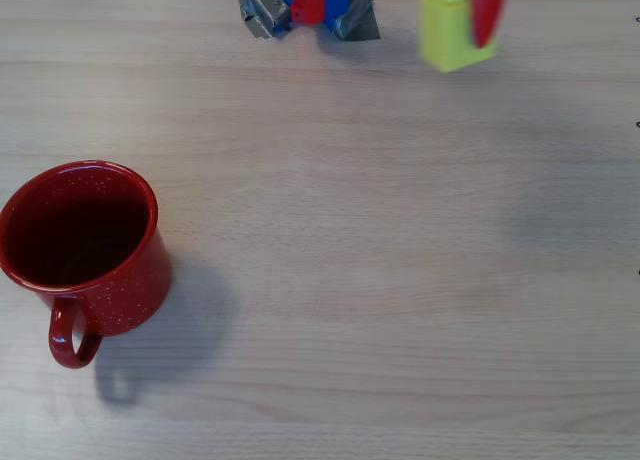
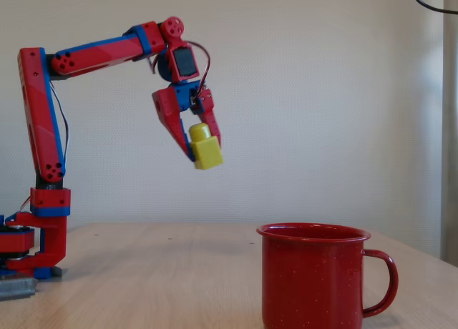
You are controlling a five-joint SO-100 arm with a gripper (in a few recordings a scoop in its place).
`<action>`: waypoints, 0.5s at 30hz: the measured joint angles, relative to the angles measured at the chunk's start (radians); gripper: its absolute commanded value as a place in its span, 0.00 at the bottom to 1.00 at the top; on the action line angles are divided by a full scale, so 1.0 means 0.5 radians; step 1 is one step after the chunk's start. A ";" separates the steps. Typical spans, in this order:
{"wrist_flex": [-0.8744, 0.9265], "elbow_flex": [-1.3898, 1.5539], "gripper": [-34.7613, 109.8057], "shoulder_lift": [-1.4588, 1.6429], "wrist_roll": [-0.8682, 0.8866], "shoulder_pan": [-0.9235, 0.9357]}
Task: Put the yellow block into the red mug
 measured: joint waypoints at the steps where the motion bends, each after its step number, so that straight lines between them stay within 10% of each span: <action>1: 0.000 -0.012 0.24 0.000 0.000 0.046; 15: -0.040 -0.276 0.24 -0.028 -0.110 0.607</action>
